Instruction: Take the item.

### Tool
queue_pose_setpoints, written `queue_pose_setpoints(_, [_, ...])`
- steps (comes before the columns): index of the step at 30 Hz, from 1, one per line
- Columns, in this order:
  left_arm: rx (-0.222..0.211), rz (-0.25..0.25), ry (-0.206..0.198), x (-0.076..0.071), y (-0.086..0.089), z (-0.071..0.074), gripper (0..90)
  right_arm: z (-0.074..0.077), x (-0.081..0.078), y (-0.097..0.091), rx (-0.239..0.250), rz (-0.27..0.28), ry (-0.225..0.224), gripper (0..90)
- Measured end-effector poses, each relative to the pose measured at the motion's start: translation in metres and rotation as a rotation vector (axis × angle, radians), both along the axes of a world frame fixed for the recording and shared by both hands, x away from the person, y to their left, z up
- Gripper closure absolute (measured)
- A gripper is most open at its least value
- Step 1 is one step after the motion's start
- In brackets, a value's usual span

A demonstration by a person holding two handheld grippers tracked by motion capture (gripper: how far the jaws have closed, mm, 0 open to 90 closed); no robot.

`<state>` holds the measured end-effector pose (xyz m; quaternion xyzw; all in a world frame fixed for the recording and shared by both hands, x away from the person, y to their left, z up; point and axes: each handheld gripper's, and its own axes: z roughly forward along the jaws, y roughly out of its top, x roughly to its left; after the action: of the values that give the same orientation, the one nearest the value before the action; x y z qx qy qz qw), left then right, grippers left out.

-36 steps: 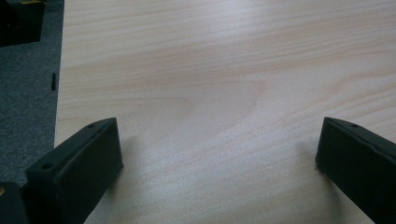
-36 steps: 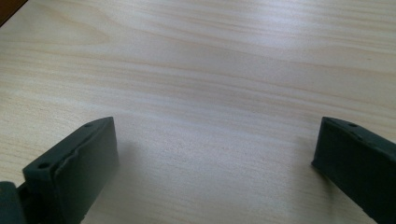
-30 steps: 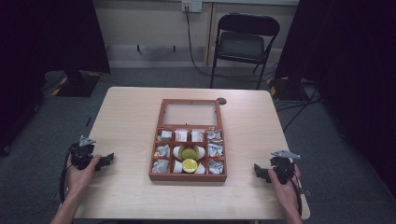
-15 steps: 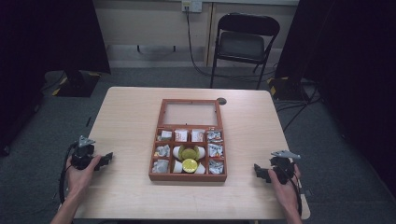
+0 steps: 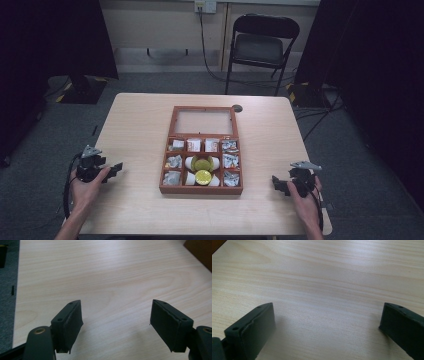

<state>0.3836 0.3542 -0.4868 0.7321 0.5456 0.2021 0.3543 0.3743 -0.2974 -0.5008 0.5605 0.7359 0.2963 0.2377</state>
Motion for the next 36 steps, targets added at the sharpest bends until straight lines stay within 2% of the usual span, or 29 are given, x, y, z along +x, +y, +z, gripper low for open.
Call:
queue_pose_setpoints(3, [-0.020,-0.014,-0.010,-0.001,-0.004,0.004,26.5,0.000,0.000,0.000,0.000,0.000,0.000,0.0])
queue_pose_setpoints(11, [-0.034,-0.064,-0.028,-0.003,-0.016,0.012,27.6,0.000,0.000,0.000,0.000,-0.001,0.000,0.0])
queue_pose_setpoints(12, [-0.053,-0.071,-0.034,-0.003,-0.019,0.013,28.4,0.000,0.000,0.000,0.000,-0.001,0.000,0.0])
queue_pose_setpoints(14, [-0.046,-0.087,-0.036,-0.004,-0.022,0.015,28.4,0.000,0.000,0.000,0.000,-0.001,0.000,0.0])
queue_pose_setpoints(23, [-0.086,-0.116,-0.042,-0.006,-0.031,0.020,31.3,0.000,0.000,0.000,0.000,-0.001,0.000,0.0])
queue_pose_setpoints(27, [-0.090,-0.128,-0.033,-0.007,-0.033,0.021,32.3,0.000,0.000,0.000,0.000,-0.001,0.000,0.0])
queue_pose_setpoints(36, [-0.095,-0.176,-0.043,-0.008,-0.044,0.028,34.2,0.000,0.000,0.000,0.000,-0.001,-0.001,0.0])
